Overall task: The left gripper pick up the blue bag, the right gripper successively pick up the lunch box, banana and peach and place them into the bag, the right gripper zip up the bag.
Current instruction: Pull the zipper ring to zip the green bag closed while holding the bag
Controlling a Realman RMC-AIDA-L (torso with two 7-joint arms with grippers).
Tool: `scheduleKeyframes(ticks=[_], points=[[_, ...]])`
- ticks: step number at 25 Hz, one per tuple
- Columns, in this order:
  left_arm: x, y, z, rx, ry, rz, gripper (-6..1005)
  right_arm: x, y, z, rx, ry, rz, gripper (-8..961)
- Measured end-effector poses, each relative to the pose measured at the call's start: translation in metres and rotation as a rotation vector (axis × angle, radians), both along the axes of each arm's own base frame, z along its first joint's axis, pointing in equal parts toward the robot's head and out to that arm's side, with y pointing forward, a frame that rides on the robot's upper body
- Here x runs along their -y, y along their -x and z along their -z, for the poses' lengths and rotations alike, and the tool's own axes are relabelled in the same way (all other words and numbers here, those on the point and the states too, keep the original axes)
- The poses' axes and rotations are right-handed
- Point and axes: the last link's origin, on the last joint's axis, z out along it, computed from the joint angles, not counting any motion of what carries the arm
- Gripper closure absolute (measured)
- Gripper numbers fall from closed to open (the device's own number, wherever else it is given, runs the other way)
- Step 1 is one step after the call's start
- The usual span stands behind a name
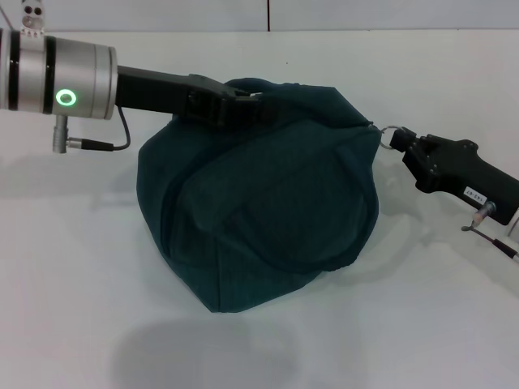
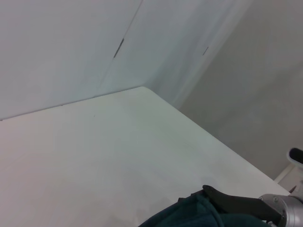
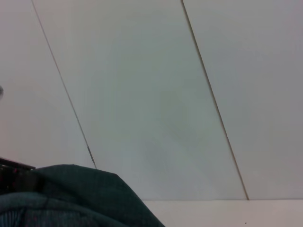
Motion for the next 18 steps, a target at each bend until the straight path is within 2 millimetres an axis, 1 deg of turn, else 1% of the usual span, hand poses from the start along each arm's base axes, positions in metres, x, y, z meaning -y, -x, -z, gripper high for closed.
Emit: scheduleKeyframes(ticks=[6, 10, 13, 18], points=[[0.001, 0.001, 0.000, 0.001, 0.002, -0.003, 922, -0.001, -0.002, -0.002, -0.006, -0.018, 0.014, 936], [0.001, 0.002, 0.000, 0.003, 0.002, -0.004, 916, -0.004, -0.004, 0.003, 0.029, 0.002, 0.038, 936], [0.001, 0.000, 0.000, 0.004, 0.004, -0.002, 911, -0.001, -0.004, 0.006, 0.038, 0.022, 0.026, 936], [0.004, 0.001, 0.002, 0.015, 0.022, -0.007, 903, 0.011, -0.007, 0.003, -0.002, 0.015, 0.016, 936]])
